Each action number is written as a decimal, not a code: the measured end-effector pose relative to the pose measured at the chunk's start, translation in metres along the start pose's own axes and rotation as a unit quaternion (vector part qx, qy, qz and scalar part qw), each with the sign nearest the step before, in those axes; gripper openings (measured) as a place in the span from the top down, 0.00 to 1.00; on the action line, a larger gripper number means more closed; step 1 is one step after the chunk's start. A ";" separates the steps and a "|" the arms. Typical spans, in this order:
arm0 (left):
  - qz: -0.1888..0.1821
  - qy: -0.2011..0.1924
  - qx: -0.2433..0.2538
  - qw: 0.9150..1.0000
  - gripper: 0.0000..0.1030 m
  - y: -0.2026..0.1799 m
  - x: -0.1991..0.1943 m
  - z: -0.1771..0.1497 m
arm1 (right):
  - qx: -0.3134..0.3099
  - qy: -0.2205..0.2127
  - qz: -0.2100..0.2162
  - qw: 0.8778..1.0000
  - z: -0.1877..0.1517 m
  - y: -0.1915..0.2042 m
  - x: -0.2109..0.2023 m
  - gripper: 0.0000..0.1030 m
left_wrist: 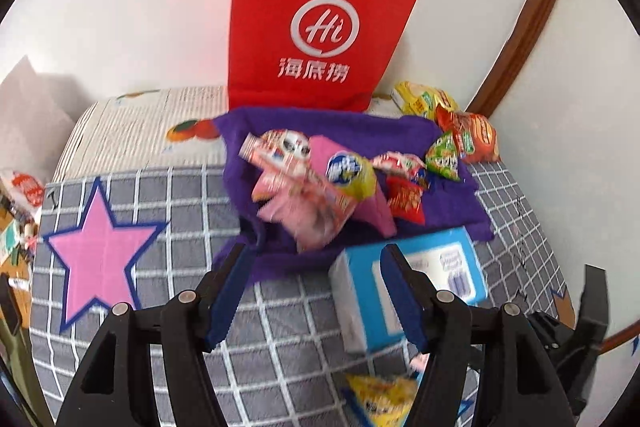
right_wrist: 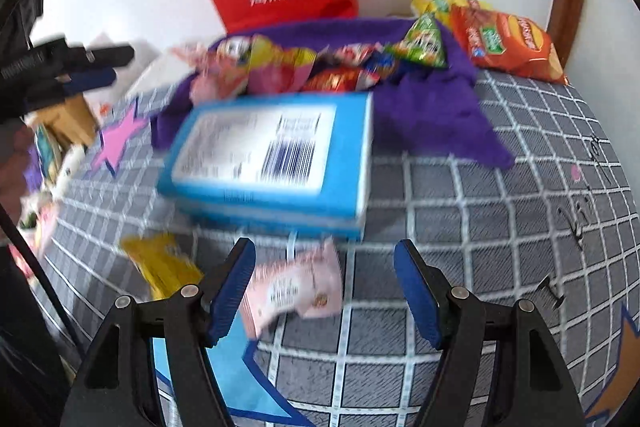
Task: Organize snacks
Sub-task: 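Lift both tools away from the towel toward the remaining packets, then grasp the pink-white candy with the right tool while the left tool reaches the yellow triangular snack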
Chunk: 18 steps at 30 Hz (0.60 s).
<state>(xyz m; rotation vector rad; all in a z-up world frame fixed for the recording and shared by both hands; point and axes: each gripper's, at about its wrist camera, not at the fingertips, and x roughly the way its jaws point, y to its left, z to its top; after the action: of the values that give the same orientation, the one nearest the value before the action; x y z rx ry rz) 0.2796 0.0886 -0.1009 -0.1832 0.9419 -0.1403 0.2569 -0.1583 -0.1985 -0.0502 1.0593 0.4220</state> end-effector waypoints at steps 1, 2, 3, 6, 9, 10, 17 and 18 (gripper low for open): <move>0.000 0.001 -0.001 1.000 0.37 0.001 -0.001 -0.004 | -0.007 0.005 0.000 1.000 -0.005 0.003 0.004 0.31; 0.000 0.004 -0.002 1.000 0.37 0.003 -0.001 -0.009 | -0.011 0.008 -0.003 1.000 -0.010 0.005 0.008 0.31; -0.001 0.008 -0.003 1.000 0.37 0.004 -0.001 -0.016 | -0.014 0.009 -0.005 1.000 -0.013 0.007 0.011 0.31; -0.002 0.015 -0.001 1.000 0.37 0.005 -0.003 -0.031 | -0.022 0.012 0.006 1.000 -0.022 0.014 0.018 0.30; -0.003 0.021 0.002 1.000 0.37 0.006 -0.005 -0.043 | -0.032 0.019 -0.007 0.999 -0.026 0.021 0.027 0.28; -0.004 0.022 0.002 1.000 0.37 0.007 -0.005 -0.044 | -0.039 0.013 -0.013 0.999 -0.027 0.024 0.028 0.26; -0.001 0.030 -0.002 1.000 0.37 0.014 -0.010 -0.066 | -0.059 -0.020 -0.036 0.997 -0.033 0.034 0.031 0.34; -0.001 0.032 -0.002 0.999 0.37 0.014 -0.009 -0.068 | -0.058 -0.027 -0.036 0.997 -0.032 0.033 0.030 0.42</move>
<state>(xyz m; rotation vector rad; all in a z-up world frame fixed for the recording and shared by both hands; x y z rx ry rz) 0.2190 0.0978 -0.1358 -0.1839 1.0058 -0.1465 0.2304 -0.1262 -0.2346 -0.1786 0.9764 0.4177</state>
